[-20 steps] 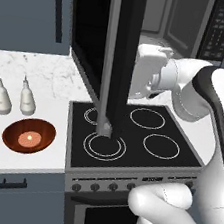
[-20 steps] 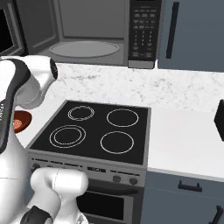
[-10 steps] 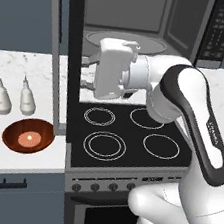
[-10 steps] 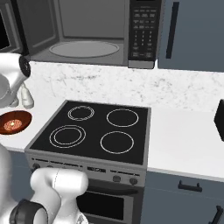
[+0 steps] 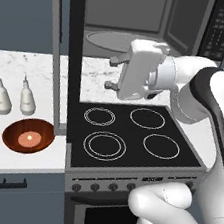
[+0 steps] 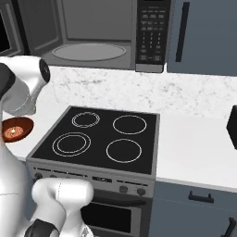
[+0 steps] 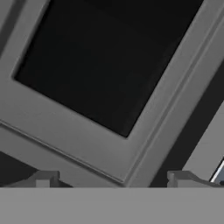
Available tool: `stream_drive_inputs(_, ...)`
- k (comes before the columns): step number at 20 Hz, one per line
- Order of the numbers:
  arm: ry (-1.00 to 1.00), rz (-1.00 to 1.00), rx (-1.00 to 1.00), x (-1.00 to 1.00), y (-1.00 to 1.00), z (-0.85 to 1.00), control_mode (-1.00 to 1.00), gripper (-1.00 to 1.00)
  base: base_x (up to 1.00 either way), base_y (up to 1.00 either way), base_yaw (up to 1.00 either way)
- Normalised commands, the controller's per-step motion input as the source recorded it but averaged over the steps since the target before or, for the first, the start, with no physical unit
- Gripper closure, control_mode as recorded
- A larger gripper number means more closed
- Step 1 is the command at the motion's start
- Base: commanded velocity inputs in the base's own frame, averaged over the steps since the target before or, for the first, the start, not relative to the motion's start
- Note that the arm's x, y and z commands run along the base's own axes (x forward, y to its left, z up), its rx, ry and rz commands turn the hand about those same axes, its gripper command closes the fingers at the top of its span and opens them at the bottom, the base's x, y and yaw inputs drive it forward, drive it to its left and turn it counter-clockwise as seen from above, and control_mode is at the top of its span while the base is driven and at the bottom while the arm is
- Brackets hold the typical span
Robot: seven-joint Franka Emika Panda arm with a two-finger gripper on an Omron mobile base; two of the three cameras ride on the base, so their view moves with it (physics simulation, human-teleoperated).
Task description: Open the microwave, place the bowl with waffle inside the microwave, then close the microwave door and turn it on.
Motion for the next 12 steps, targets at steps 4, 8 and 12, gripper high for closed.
stream_drive_inputs(4,0.00,0.00,0.08,-0.01,-0.90,-0.02,-1.00,-1.00,0.00,0.00,0.00)
stream_drive_inputs(8,0.04,0.00,-0.11,0.00,-0.21,-0.45,-1.00,-1.00,0.00,0.00,0.00)
stream_drive_inputs(12,0.07,0.00,-0.16,0.00,-0.06,-0.71,-1.00,-1.00,0.00,0.00,0.00)
